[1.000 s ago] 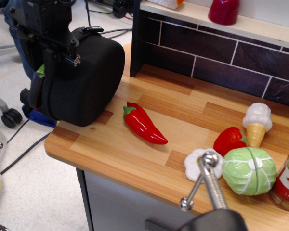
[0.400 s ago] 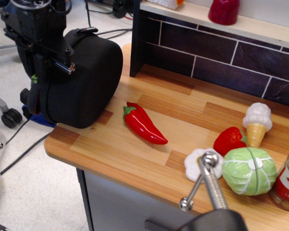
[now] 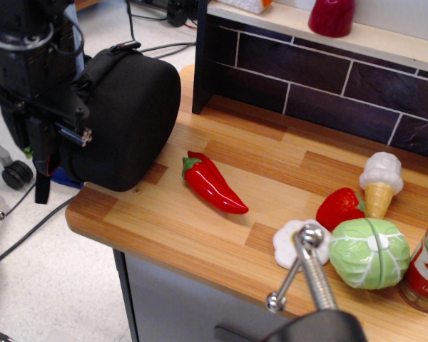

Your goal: Zip zipper bag

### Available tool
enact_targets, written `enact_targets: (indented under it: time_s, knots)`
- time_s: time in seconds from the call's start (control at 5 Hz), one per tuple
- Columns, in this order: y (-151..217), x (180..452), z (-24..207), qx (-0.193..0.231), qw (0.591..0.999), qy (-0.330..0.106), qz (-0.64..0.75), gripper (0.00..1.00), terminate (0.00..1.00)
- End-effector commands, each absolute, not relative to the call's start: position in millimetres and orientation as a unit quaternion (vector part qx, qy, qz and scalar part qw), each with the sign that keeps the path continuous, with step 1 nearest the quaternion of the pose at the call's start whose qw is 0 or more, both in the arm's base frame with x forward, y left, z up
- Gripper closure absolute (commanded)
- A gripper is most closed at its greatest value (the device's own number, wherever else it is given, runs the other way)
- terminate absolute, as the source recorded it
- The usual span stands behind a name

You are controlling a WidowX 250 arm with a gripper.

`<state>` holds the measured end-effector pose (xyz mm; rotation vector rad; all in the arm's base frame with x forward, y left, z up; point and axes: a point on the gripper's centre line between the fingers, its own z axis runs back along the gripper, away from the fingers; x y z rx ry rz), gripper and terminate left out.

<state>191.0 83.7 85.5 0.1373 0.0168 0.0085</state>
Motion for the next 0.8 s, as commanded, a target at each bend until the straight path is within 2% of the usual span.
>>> enact_targets:
  time_s: [0.0,0.2,0.4,0.6]
  knots:
    - [76,196,47,0.081,0.997,-0.011,0.010,1.00,0.00]
    - [59,216,18,0.072,0.997,-0.032,-0.009,1.00,0.00]
    - [52,212,7,0.062,0.998,-0.023,-0.017,1.00,0.00]
    - [51,202,10,0.019,0.996,-0.074,-0.046,1.00,1.00]
